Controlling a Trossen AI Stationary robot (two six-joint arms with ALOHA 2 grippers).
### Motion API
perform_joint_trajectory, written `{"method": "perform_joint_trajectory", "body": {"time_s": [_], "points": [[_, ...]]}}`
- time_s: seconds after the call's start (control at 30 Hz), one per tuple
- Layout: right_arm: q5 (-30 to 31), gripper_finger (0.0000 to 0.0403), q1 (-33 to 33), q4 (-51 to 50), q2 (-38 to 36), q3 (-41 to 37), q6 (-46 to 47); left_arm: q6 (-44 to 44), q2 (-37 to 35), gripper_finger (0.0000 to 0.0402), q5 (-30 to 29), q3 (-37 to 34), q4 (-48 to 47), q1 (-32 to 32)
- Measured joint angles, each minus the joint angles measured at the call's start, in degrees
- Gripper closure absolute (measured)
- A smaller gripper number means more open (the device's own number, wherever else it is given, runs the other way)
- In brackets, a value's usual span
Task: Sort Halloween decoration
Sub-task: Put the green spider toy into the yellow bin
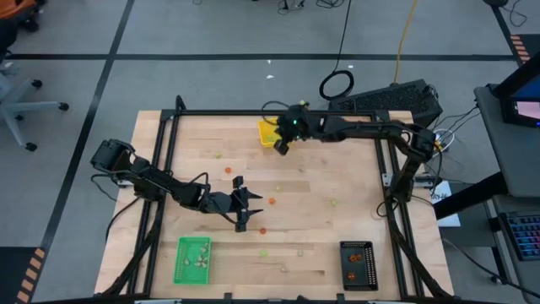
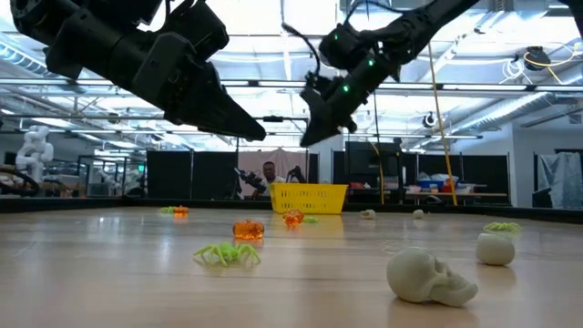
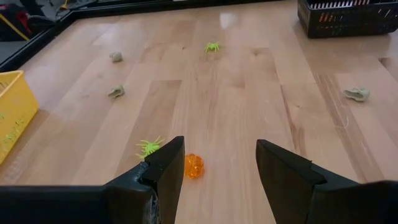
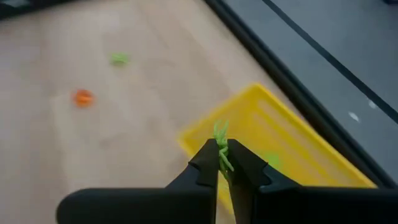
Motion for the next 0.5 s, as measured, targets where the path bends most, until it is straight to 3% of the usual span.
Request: {"method": "perform_joint_trajectory", "body": {"time_s": [0.3, 0.5], "points": [[-2.7, 0.0386, -5.2, -1.2, 4.2, 0.0, 0.0, 0.0, 0.0, 0.0204, 0.0, 0.0, 0.3, 0.0], [-1.1, 0.0344, -5.4, -1.1, 6.5, -0.1, 0.9, 0.0, 0.0, 0.0204, 0.0, 0.0, 0.5, 0.0]]}}
